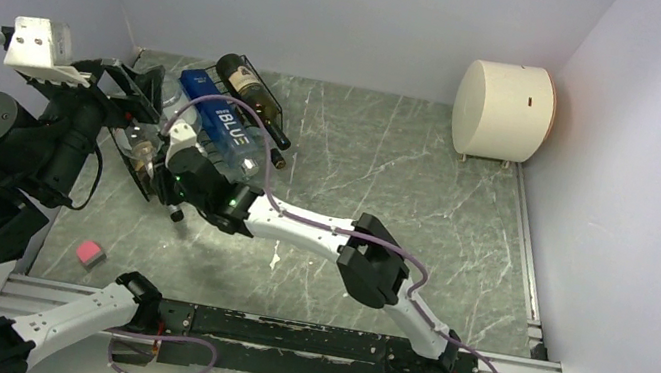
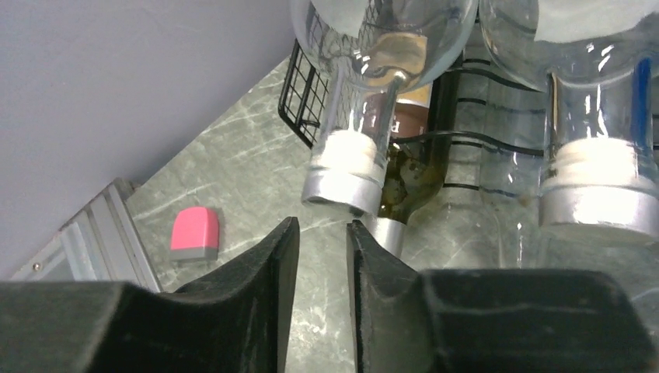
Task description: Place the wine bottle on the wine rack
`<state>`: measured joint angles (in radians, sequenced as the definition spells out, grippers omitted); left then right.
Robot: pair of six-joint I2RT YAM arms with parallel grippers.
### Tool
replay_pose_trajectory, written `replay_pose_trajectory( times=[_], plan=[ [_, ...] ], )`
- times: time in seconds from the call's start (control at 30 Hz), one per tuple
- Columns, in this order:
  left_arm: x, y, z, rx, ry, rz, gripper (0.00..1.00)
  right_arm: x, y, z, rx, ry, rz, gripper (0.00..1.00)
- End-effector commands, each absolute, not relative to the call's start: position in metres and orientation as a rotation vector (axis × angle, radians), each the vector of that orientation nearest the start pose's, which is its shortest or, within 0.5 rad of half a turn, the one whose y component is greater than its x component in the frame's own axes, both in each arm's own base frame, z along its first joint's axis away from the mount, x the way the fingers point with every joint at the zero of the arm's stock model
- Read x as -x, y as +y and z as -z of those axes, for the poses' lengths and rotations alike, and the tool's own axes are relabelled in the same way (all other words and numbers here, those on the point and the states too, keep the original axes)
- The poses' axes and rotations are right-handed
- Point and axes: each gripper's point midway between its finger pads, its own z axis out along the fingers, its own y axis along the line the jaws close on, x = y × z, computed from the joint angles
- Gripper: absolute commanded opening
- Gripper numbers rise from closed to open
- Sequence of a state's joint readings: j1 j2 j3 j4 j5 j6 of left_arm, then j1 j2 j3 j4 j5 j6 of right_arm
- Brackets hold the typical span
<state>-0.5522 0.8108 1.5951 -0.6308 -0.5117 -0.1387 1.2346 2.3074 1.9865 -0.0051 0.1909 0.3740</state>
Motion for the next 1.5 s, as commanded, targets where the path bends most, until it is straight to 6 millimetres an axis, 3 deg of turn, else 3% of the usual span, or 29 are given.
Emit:
replay_pose_trajectory(
  times=[0.0,0.1,0.27,0.47,0.6,0.8,0.97,1.3,1.47],
  plan=[
    [-0.213,-0.036,-0.515,0.129,1.443,0.209,0.94,-0.24,0.61,-0.202,0.685,1.841,-0.911,0.37],
    [-0.211,-0.037,-0.514,0.125,1.451,0.213,0.95,-0.233,0.581,-0.207,0.647,1.906,-0.882,0.43],
    [-0.208,-0.035,-0.511,0.128,1.461,0.213,0.95,-0.228,0.511,-0.205,0.527,1.991,-0.756,0.45],
    [-0.202,-0.033,-0.504,0.12,1.469,0.221,0.96,-0.227,0.401,-0.192,0.41,2.087,-0.421,0.54],
    [-0.197,-0.027,-0.497,0.139,1.487,0.21,0.96,-0.233,0.328,-0.217,0.273,2.07,-0.191,0.58],
    [-0.179,-0.016,-0.49,0.153,1.495,0.214,0.96,-0.233,0.228,-0.279,0.084,1.953,0.084,0.6],
    [-0.163,-0.008,-0.487,0.157,1.495,0.228,0.96,-0.226,0.195,-0.324,0.035,1.889,0.045,0.67],
    [-0.133,0.011,-0.497,0.186,1.459,0.25,0.96,-0.208,0.152,-0.41,-0.016,1.694,-0.265,0.93],
    [-0.131,0.011,-0.499,0.179,1.452,0.26,0.96,-0.203,0.14,-0.431,-0.044,1.634,-0.341,0.98]
  ],
)
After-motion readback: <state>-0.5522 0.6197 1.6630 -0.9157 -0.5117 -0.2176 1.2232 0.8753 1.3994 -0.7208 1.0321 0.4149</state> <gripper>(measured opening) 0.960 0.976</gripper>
